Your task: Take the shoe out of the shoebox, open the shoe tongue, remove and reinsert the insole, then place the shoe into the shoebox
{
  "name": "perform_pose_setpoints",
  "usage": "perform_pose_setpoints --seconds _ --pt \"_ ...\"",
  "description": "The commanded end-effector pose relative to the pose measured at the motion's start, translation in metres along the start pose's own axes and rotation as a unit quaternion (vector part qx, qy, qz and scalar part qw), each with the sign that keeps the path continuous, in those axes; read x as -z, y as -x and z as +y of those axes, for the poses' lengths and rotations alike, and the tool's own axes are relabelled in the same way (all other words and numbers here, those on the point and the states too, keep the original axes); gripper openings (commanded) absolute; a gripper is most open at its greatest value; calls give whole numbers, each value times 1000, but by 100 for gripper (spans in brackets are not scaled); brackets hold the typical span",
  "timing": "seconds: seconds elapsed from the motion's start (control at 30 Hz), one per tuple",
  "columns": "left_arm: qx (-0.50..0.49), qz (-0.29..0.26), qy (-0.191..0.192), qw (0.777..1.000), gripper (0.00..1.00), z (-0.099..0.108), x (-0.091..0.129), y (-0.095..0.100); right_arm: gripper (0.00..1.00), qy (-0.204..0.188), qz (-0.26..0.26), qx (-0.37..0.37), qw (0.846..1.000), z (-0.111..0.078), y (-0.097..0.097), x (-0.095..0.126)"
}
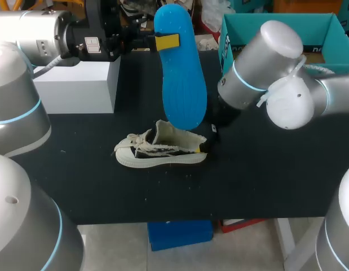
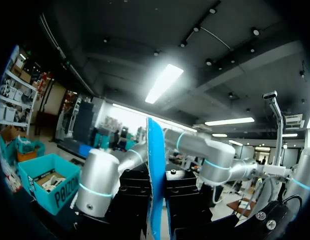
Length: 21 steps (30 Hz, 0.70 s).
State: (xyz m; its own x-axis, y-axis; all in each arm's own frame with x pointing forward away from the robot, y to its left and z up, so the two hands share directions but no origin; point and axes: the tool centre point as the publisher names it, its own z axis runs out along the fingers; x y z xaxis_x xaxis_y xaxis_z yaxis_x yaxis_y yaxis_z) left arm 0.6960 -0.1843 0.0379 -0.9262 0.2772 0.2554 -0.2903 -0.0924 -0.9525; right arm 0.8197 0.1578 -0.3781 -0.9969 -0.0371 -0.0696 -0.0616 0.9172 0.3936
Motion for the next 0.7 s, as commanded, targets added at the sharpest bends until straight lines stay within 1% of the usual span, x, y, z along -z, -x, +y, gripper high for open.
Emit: perform_pose_setpoints --seconds 0.03,0.7 --pt "0 -1 1 1000 0 1 0 -1 100 -96 -1 -1 995 6 -1 -2" --pt "0 -1 1 1000 0 1 0 -1 100 -117 21 23 993 18 4 -17"
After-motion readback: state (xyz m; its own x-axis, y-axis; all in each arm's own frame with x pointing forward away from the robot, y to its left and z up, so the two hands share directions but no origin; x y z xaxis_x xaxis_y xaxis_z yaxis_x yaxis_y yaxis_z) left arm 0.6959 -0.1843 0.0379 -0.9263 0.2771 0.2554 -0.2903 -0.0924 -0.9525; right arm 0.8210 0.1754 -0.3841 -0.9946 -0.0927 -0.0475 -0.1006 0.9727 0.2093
